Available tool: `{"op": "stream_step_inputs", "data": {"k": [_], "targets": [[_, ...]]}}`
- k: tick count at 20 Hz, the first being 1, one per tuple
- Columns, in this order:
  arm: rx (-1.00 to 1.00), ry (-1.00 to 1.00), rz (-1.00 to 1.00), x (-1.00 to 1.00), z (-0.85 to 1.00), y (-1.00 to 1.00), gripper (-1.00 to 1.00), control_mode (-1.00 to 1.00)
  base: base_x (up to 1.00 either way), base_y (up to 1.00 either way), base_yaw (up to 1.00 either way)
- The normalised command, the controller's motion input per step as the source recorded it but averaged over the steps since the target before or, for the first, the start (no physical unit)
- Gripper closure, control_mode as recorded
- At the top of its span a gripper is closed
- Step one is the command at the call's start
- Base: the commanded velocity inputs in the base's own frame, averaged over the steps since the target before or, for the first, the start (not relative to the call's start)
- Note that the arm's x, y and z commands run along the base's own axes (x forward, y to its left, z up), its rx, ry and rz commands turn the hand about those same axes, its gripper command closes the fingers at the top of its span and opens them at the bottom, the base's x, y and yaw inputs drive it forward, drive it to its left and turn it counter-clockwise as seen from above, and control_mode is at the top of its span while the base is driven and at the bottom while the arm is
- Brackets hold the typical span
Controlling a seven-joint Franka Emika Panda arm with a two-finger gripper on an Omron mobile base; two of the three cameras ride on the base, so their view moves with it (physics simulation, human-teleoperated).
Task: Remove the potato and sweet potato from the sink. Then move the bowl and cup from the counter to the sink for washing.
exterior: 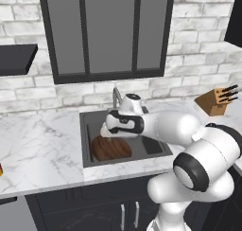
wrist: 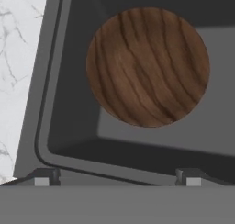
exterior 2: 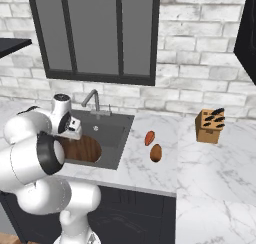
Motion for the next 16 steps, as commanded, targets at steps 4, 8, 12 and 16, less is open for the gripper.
{"op": "stream_step_inputs", "data": {"k": [4,8,12,16], "targets": [[-0.09,0.00,0.00,-0.13,0.12,0.28,-1.00,-1.00,0.00,0.00,0.00],[-0.11,0.00,0.00,-0.06,0.13,0.28,-1.00,-1.00,0.00,0.00,0.00],[-0.06,0.00,0.00,-0.02,0.17,0.30,-1.00,-1.00,0.00,0.00,0.00],[0.00,0.02,0.00,-0.02,0.19,0.30,-1.00,-1.00,0.00,0.00,0.00]]}}
